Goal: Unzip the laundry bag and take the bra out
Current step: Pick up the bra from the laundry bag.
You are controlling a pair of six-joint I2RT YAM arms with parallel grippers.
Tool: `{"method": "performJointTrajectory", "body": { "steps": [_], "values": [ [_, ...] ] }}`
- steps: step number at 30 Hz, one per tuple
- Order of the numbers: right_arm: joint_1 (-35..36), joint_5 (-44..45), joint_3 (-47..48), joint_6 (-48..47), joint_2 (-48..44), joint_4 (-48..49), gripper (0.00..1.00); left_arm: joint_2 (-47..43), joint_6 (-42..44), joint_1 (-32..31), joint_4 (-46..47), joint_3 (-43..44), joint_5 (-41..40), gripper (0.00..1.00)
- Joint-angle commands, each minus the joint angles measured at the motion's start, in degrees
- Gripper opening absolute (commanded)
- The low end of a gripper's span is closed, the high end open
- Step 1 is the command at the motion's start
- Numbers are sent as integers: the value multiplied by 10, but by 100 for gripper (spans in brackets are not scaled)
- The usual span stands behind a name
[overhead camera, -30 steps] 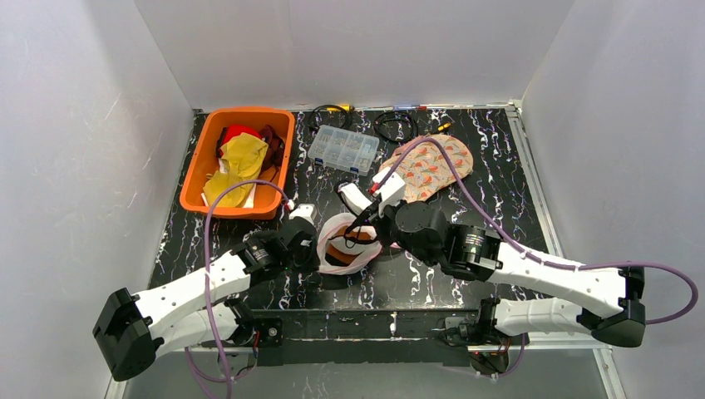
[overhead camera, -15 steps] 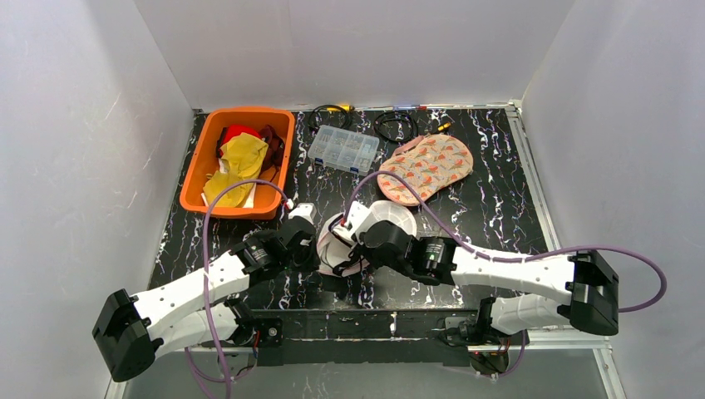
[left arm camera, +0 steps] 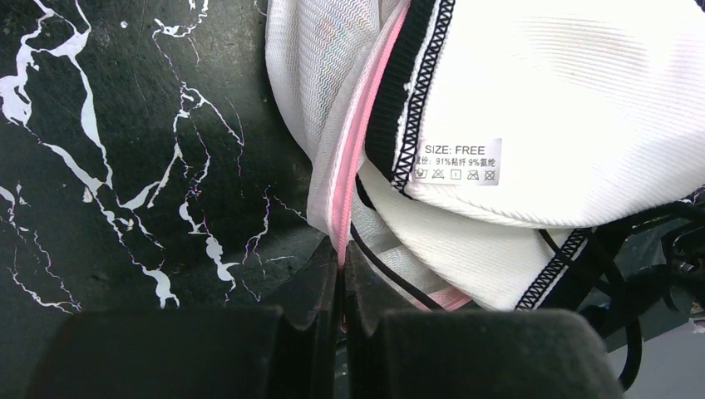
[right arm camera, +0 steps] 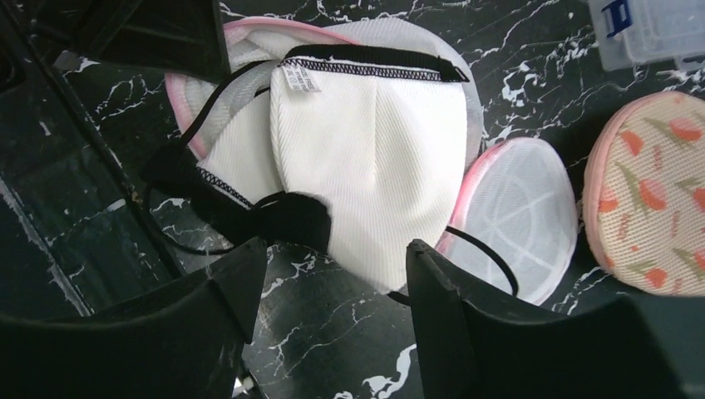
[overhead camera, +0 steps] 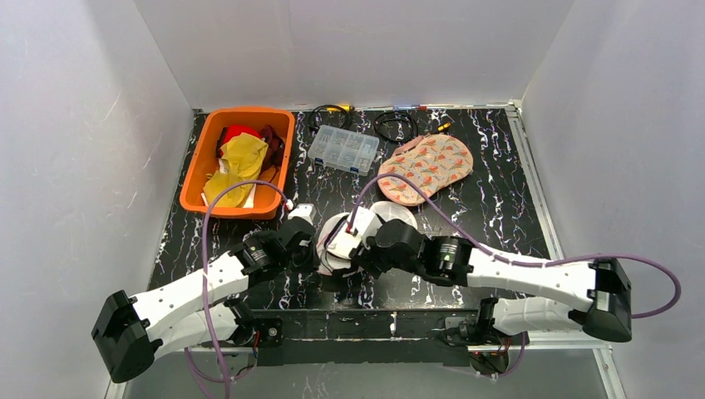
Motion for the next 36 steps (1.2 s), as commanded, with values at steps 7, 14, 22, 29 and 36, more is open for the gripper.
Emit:
{"method": "performJointTrajectory", "body": {
  "steps": [7,14,22,29,36],
  "values": [
    [2,-38,77,-125,-22,-124,76,-21,48,-1,-57,20,9,0],
    [5,-40,35,-210,-37,-91,75,-18,36,-1,-86,34,-5,0],
    [12,-66,-69,-279,-68,48,73,-2,36,-1,-84,48,-7,0],
    [29,-49,-62,-302,-16,98,71,9,37,-1,-74,48,-2,0],
    [33,-38,-49,-323,47,113,66,0,39,-1,-73,48,0,0]
  ]
}}
